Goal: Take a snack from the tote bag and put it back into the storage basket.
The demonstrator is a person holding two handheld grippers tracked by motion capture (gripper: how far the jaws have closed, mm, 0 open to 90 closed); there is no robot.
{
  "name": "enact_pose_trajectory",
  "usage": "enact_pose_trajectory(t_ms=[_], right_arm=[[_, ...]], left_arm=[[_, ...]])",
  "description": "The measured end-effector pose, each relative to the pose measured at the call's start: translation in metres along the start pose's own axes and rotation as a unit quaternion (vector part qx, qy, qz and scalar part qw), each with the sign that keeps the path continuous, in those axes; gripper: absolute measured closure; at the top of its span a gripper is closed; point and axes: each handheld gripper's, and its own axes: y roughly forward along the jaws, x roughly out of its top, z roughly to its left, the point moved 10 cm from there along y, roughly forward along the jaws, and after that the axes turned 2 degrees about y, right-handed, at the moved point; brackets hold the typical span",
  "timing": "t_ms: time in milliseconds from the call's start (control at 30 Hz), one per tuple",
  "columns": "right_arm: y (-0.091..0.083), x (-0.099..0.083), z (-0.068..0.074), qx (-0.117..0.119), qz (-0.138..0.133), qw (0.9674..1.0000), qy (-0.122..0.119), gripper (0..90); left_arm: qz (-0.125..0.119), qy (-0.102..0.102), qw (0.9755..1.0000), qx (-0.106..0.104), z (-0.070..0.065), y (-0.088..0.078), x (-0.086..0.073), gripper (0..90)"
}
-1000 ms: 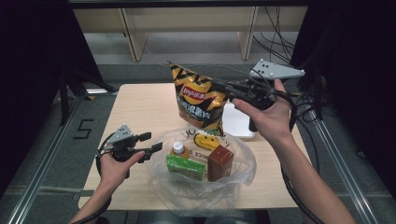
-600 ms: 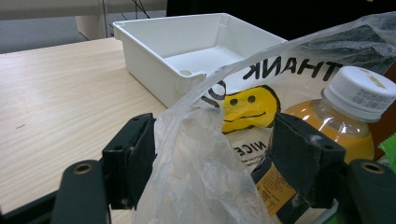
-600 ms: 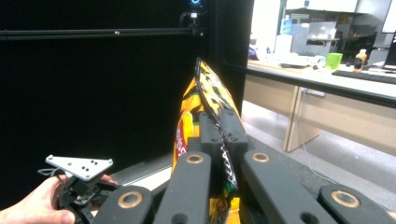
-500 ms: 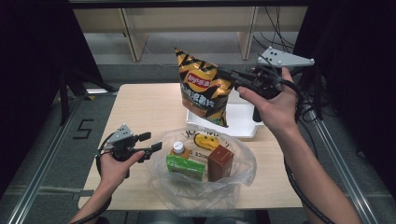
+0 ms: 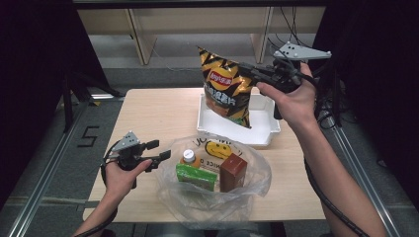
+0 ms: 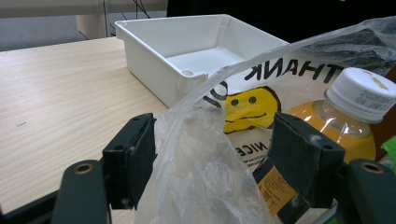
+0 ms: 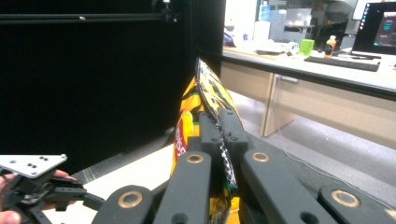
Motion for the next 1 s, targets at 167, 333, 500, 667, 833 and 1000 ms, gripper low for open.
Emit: enact_pose_trajectory(t_ms=[167, 333, 500, 667, 833, 1000], right_arm=[[0.007, -0.005, -0.016, -0.012, 0.011, 0.9999, 0.001, 90.0], [0.014, -0.010, -0.029, -0.022, 0.023, 0.9995, 0.000, 90.0], [0.020, -0.014, -0.042, -0.029, 0.029, 0.9992, 0.003, 90.0], [0.028, -0.021, -0.056, -0.040, 0.038, 0.9984, 0.008, 90.0], [0.035, -0.028, -0.068, -0.047, 0.044, 0.9979, 0.009, 90.0], [0.040, -0.034, -0.079, -0.054, 0.049, 0.9971, 0.021, 90.0]], left_arm=[[0.000, 0.001, 1.0000, 0.003, 0.002, -0.002, 0.000, 30.6], [-0.001, 0.000, 1.0000, 0.004, 0.004, -0.002, -0.001, 30.5], [-0.002, -0.006, 1.0000, 0.002, 0.004, -0.001, -0.002, 30.4], [-0.002, 0.001, 1.0000, 0.000, 0.004, -0.002, -0.002, 30.4], [-0.001, 0.000, 1.0000, 0.002, 0.005, -0.002, -0.002, 30.2], [0.002, -0.004, 1.0000, 0.004, 0.004, -0.001, -0.003, 30.1]])
